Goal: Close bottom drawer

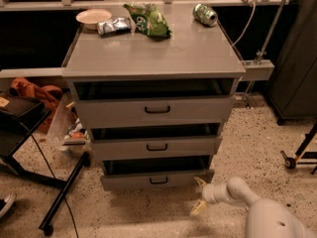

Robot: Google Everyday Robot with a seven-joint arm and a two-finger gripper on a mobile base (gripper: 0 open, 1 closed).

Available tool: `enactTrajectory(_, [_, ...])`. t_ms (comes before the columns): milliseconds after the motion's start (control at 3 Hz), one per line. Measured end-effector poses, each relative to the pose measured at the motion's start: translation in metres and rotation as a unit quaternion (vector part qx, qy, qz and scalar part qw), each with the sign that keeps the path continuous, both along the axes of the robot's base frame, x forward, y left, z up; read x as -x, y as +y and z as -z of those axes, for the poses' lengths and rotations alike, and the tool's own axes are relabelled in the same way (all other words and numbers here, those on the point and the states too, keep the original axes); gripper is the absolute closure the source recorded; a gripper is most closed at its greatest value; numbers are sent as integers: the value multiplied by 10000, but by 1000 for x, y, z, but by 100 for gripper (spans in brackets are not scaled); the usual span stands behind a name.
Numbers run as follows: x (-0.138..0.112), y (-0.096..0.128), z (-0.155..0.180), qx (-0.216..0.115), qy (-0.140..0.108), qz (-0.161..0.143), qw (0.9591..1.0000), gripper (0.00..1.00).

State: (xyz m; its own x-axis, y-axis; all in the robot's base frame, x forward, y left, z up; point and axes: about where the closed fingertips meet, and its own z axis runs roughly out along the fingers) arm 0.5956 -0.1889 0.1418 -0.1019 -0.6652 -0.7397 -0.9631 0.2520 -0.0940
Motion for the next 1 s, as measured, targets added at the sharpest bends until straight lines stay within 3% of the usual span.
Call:
enactTrajectory(333, [-17,-18,6,-74,-88,207,9997,0])
enactTrajectory(667, [-14,-15,8,-116,-80,202,9997,17])
enactTrajectory(1000, [-44,-28,-1,-119,-358,391,9985,15])
